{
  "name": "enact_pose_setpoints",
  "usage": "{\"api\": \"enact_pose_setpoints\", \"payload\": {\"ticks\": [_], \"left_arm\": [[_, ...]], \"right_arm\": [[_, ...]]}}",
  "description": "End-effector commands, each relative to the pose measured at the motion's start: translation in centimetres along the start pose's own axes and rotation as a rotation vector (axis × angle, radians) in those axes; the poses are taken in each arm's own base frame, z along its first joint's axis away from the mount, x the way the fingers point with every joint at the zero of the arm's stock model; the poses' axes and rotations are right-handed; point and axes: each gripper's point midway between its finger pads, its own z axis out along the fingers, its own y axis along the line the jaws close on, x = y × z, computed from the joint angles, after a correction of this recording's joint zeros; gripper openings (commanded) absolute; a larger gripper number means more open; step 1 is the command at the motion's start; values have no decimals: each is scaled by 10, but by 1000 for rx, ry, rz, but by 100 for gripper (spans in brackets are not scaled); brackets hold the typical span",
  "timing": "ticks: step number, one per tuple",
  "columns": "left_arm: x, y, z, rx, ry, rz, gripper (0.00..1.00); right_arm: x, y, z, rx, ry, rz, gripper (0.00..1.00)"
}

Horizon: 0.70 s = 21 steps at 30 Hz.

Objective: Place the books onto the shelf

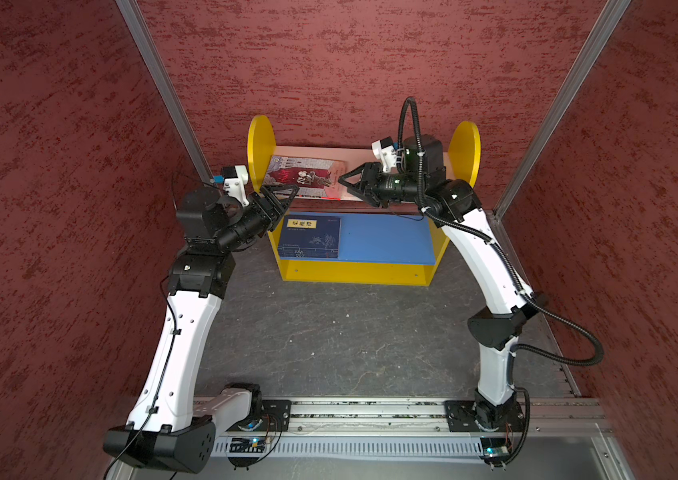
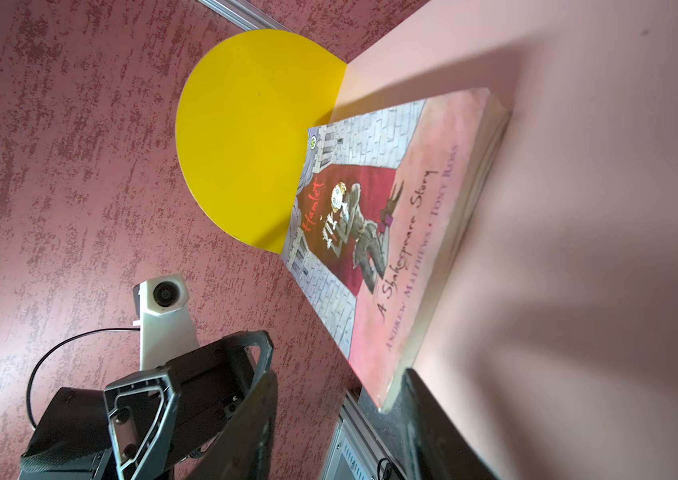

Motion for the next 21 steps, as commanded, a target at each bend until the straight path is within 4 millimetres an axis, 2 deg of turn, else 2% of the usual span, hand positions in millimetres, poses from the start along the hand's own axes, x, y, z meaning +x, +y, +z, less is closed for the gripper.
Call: {"api": "enact_pose_setpoints", "payload": {"ticks": [1, 12, 21], "left_arm": [[-3, -5, -1, 17, -6, 26, 69], [0, -6, 3, 30, 8, 24, 69], [5, -5, 11, 40, 29, 12, 70]], "right_arm": [[-6, 0, -2, 7, -19, 4, 49], [-4, -2, 16, -47, 22, 39, 49], [-6, -3, 23, -64, 31, 52, 50]]}}
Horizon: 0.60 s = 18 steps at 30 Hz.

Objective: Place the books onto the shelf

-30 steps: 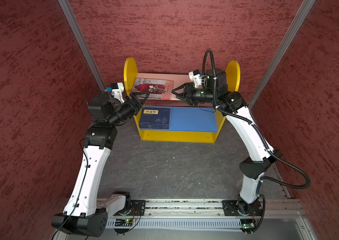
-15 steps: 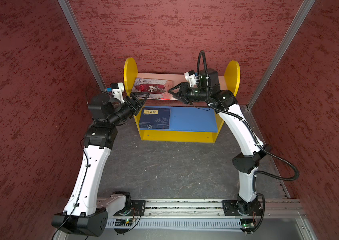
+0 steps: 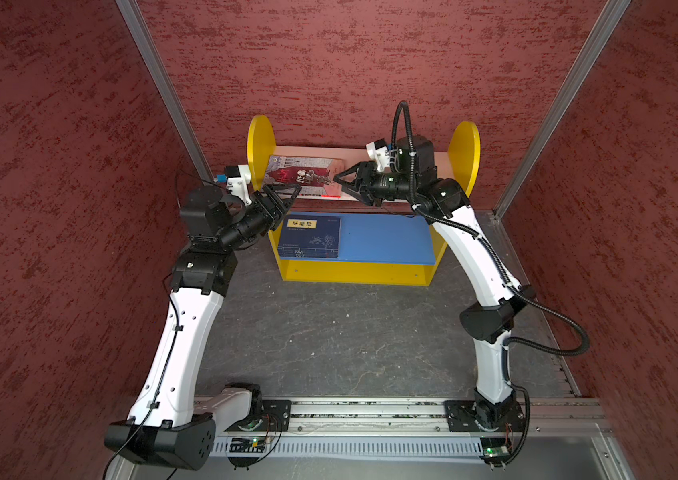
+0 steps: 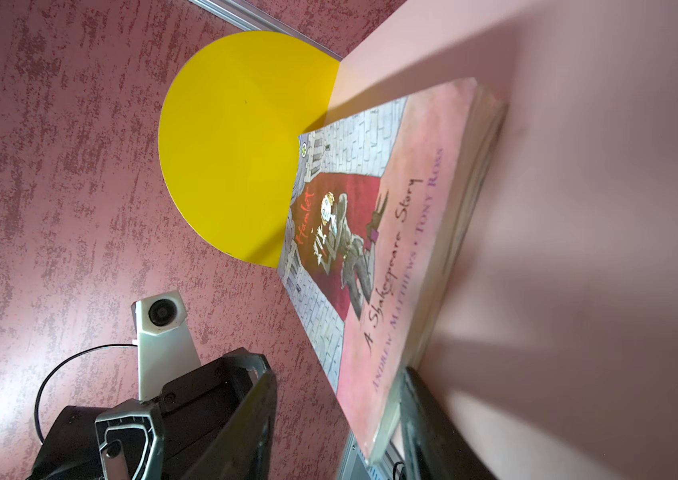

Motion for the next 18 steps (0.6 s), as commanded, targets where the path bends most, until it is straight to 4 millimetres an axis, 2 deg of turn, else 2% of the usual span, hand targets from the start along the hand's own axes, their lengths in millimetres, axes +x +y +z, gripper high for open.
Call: {"api": "enact_pose_setpoints", "payload": {"ticks": [1, 7, 13, 18], "left_arm": [[2, -6, 4, 32, 12, 19, 70], [-2, -2, 10, 25, 4, 18, 70], [-2, -1, 18, 29, 18, -8, 70], [0, -6, 18, 47, 25, -4, 70]], "right_arm": [[-4, 0, 4, -17, 0, 2, 49], [-5, -1, 2, -11, -4, 3, 50], [-14, -1, -8, 12, -44, -17, 50], [-21, 15, -20, -12, -89, -101, 53]]}}
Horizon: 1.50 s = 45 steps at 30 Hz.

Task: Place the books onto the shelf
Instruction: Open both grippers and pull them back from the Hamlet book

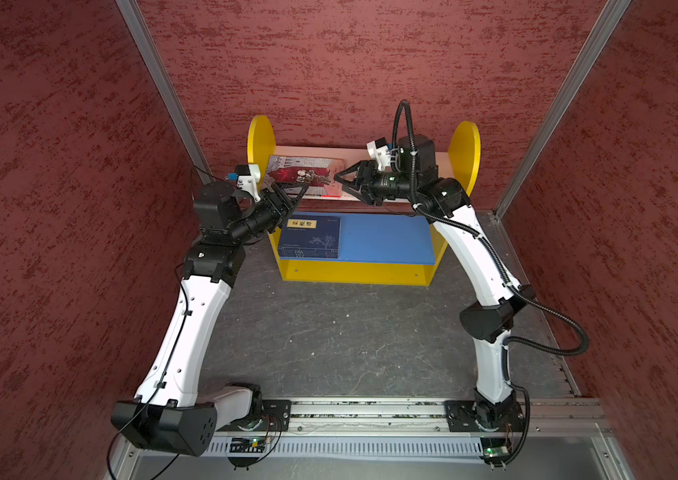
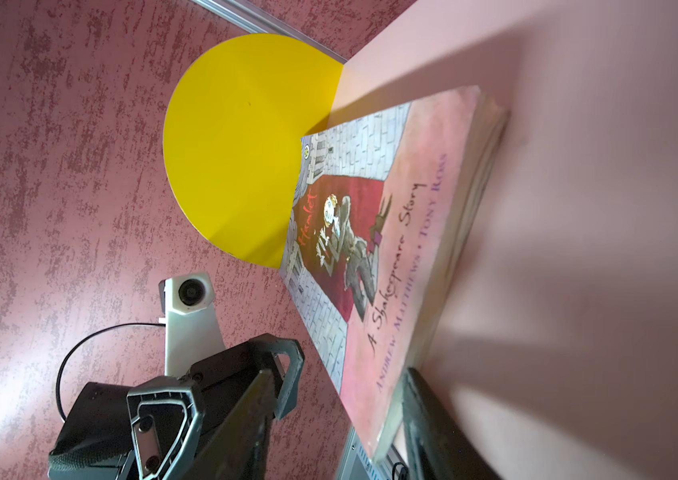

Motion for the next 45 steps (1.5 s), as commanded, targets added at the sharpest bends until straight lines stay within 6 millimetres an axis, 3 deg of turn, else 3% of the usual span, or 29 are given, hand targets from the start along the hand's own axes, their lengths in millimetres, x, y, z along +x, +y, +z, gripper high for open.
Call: {"api": "enact_pose_setpoints", "payload": {"ticks": [1, 8, 11, 15, 18, 22, 30, 36, 42, 45], "left_arm": [[-2, -19, -4, 52, -6, 30, 70], [3, -23, 1, 74, 22, 18, 70], [-5, -40, -4, 124, 21, 30, 69], [-24, -77, -34, 184, -36, 130, 71], [-27, -104, -58, 200, -59, 262, 72], [-23, -112, -84, 178, -85, 351, 73], [-12, -63, -105, 48, -128, 334, 76], [-4, -18, -120, -93, -173, 383, 83], [17, 39, -124, -251, -118, 450, 90], [23, 54, -126, -285, -101, 449, 91]], "right_arm": [[-16, 23, -19, -33, -79, -94, 54], [-22, 57, -41, -100, -136, -191, 54], [-18, 69, -54, -108, -140, -241, 54], [-2, 74, -76, -68, -125, -319, 53], [13, 71, -88, -35, -102, -373, 52], [39, 66, -92, -51, -41, -406, 48], [78, 53, -59, -76, 124, -423, 47], [87, 41, -41, -14, 141, -464, 48], [91, 37, -40, 21, 122, -529, 51], [88, 39, -36, 12, 117, -534, 50]]}}
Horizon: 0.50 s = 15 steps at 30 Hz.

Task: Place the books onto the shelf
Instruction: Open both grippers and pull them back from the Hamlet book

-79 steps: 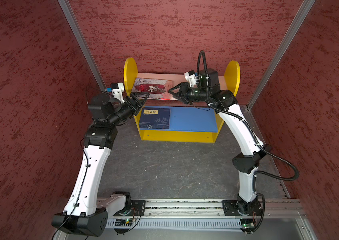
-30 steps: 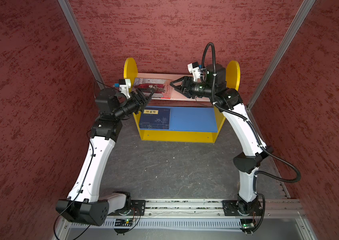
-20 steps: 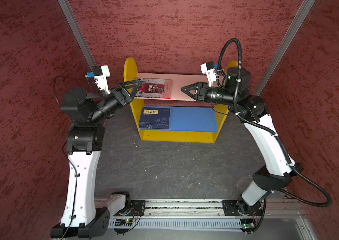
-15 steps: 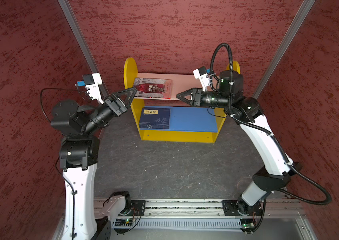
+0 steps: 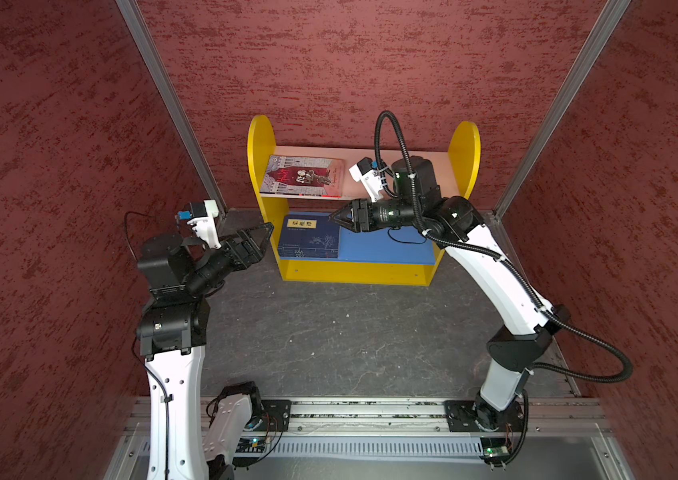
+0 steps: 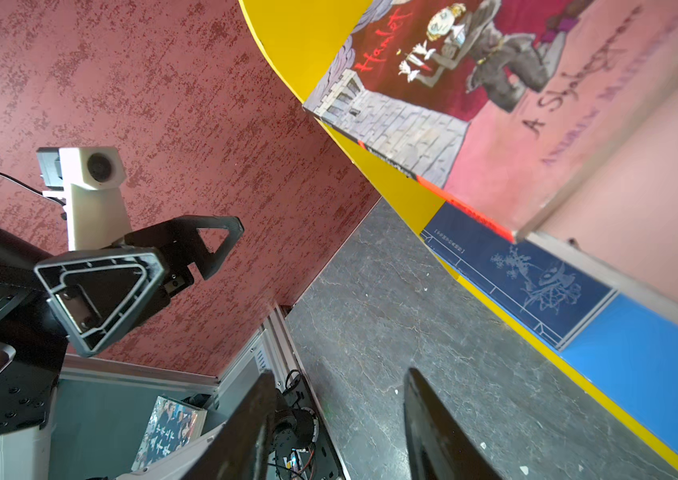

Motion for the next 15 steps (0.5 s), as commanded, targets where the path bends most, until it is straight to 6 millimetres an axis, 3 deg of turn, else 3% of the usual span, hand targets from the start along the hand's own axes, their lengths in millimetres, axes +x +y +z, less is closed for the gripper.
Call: {"api": "enact_pose_setpoints", "payload": {"ticks": [1, 9, 15], "left_arm": [[12, 15, -3, -56, 21, 64, 91], [16, -3, -5, 41, 27, 24, 91], [16, -12, -3, 94, 32, -17, 91]], "right_arm": [[-17, 13, -11, 2, -63, -75, 50], [-36, 18, -2, -27, -96, -80, 48], [-35, 16, 10, -47, -65, -70, 48]]}}
